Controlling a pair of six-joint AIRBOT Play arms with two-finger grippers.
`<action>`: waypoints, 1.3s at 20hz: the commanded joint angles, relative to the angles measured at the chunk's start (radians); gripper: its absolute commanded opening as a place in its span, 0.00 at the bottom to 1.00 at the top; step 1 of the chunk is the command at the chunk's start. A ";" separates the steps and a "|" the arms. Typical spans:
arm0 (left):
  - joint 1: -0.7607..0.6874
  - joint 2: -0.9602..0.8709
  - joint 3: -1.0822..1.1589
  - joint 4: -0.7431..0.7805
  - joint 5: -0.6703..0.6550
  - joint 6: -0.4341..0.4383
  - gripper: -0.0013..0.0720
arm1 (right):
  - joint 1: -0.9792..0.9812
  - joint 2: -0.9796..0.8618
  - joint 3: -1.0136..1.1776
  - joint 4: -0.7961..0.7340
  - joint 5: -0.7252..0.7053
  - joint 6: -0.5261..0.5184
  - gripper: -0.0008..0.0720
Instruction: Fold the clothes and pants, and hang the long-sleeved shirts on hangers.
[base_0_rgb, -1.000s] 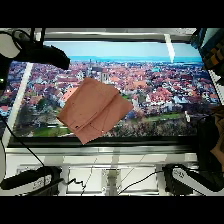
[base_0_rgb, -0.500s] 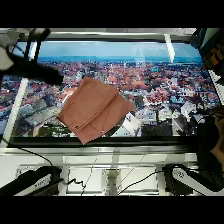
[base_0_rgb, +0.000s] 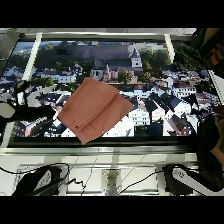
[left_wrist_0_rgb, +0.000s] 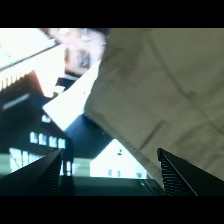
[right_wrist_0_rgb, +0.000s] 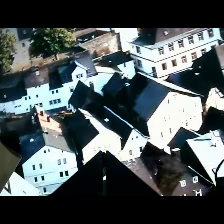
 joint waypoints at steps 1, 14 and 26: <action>0.117 -0.053 -0.063 -0.002 0.035 -0.013 0.99 | 0.001 0.000 -0.066 0.127 -0.005 -0.146 0.34; -0.141 -0.235 -0.064 -0.052 0.292 0.274 0.83 | 0.001 0.000 -0.216 0.122 -0.132 -0.147 0.78; -0.143 -0.291 -0.064 -0.031 0.298 0.274 0.67 | 0.011 0.000 -0.216 0.204 -0.143 -0.146 0.77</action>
